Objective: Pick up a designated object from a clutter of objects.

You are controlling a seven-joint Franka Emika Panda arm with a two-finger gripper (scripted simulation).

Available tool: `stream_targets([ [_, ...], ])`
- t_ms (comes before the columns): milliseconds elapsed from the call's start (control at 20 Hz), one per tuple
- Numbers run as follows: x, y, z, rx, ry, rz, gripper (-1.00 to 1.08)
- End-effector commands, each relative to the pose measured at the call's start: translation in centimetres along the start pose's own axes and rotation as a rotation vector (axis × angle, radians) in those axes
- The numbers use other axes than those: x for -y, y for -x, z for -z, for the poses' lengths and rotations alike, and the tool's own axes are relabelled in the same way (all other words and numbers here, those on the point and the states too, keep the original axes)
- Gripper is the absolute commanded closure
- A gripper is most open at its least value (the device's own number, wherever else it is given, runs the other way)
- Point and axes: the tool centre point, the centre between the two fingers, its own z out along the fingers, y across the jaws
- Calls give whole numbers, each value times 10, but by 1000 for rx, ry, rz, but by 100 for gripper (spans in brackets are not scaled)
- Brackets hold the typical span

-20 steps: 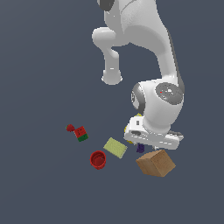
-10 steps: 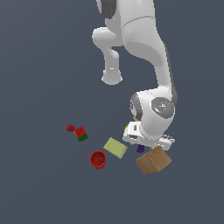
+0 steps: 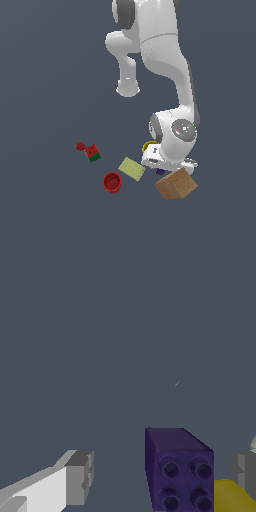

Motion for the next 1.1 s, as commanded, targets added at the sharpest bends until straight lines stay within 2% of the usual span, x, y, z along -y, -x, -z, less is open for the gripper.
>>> stream_targets([
  [0, -9, 5, -16, 22, 14, -10, -92],
  [50, -9, 5, -16, 22, 14, -10, 108],
  [500, -9, 5, -16, 22, 14, -10, 108],
  [550, -1, -4, 0, -6, -1, -4, 108],
  [1050, -13, 1, 20, -5, 0, -4, 108],
])
